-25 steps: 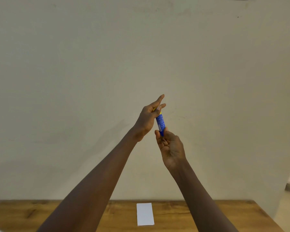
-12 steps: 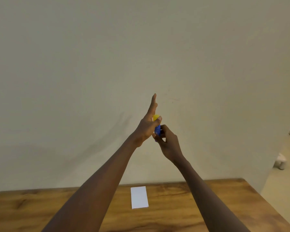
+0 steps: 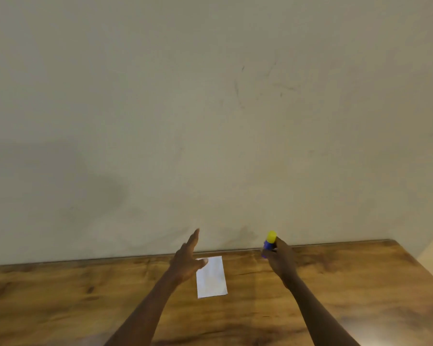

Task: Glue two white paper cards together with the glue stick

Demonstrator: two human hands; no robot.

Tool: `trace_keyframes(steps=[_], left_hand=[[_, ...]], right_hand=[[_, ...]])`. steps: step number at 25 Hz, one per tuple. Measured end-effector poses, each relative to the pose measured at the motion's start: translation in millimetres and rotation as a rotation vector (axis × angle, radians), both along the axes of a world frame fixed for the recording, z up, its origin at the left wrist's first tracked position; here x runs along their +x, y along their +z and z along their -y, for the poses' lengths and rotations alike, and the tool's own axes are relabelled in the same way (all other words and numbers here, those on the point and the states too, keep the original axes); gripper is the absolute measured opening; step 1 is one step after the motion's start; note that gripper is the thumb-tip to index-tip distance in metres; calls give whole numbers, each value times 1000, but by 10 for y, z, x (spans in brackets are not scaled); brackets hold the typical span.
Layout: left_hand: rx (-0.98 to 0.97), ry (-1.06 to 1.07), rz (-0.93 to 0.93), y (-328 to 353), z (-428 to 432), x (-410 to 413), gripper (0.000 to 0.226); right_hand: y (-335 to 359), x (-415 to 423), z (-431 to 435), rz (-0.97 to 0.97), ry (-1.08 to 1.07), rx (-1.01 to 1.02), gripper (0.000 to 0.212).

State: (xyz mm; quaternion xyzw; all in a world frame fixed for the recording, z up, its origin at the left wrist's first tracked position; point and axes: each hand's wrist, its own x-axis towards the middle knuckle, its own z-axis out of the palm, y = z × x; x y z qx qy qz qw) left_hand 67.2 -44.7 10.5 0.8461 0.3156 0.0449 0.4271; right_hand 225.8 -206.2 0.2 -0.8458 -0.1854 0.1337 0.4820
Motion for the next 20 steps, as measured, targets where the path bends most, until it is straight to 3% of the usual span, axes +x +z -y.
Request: trace_keyframes(steps=[3, 7, 20], left_hand=[[88, 27, -175, -391, -108, 27, 80], [141, -2, -282, -685, -120, 85, 82], [215, 6, -242, -516, -166, -8, 82]], right_hand=[[-315, 110, -42, -50, -27, -25, 14], [-653, 117, -65, -42, -82, -82, 8], [-642, 143, 1, 44, -14, -95, 30]])
